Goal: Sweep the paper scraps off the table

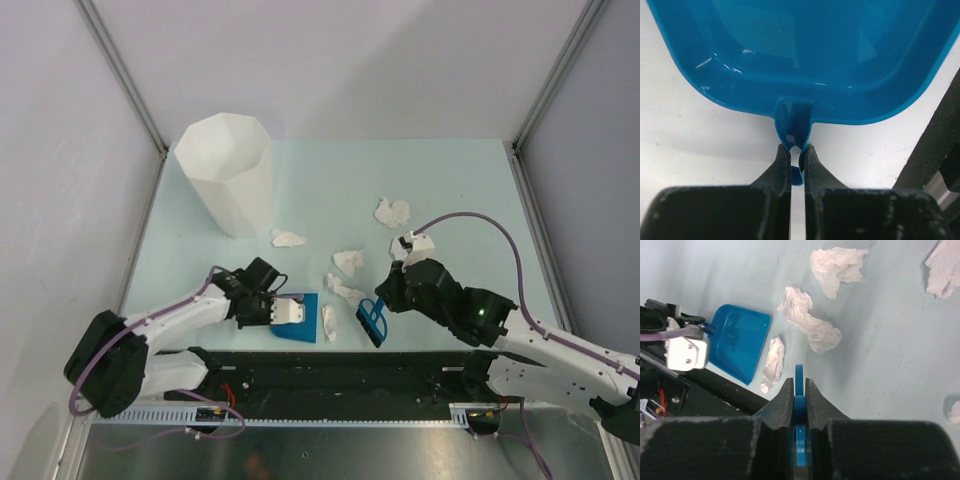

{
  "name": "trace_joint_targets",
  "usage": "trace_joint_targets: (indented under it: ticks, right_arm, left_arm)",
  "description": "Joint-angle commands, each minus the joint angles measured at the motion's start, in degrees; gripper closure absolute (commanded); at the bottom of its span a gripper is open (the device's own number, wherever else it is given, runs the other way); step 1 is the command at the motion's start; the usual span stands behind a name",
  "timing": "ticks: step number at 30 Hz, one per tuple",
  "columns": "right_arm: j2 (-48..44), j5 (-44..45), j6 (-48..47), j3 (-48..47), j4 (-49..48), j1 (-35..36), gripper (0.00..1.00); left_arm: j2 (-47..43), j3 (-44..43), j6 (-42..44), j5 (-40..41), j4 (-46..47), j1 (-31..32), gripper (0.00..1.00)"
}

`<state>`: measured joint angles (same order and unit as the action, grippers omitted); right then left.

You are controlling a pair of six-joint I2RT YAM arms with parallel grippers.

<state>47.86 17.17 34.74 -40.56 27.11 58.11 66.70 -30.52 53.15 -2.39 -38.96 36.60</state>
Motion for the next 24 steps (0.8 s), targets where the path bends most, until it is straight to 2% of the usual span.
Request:
trace_joint_targets:
  ticks: [1,5,8,12,18,21,24]
  right_arm:
    - [1.7,2.1,6.6,-3.5,7.6,1.1,1.0]
    - [5.0,2.3,9.6,-3.0,6.7,3.4,1.0]
    - [9.3,-1.0,9.6,-1.7,0.9,3.7,1.0]
    - [18.1,-7.4,9.9,-1.3,-13.5,3.2,1.0]
    - [25.4,-6.6,13.5,-1.3,-37.7,-0.2,1.0]
    - [25.6,-1.5,12.5,-2.9,-39.2,0.7,1.0]
    - [25.2,-0.1,10.2,-3.7,-39.2,1.8,1.0]
  left_arm:
    - [6.6,-3.4,-5.2,2.1,-5.7,2.2,1.0]
    - [9.3,-4.0,-7.0,4.0,-6.2,4.3,1.0]
    - [9.2,-4.4,-7.5,3.5,-6.5,5.9,1.0]
    - [8.6,-5.2,-7.9,3.4,-7.1,6.7,1.0]
    - [8.2,-6.5,-7.9,4.1,-8.6,6.9,1.0]
    - [7.2,-6.7,-7.4,5.0,-9.6,6.9,1.0]
    - [6.6,-7.4,-7.1,6.2,-10.2,6.9,1.0]
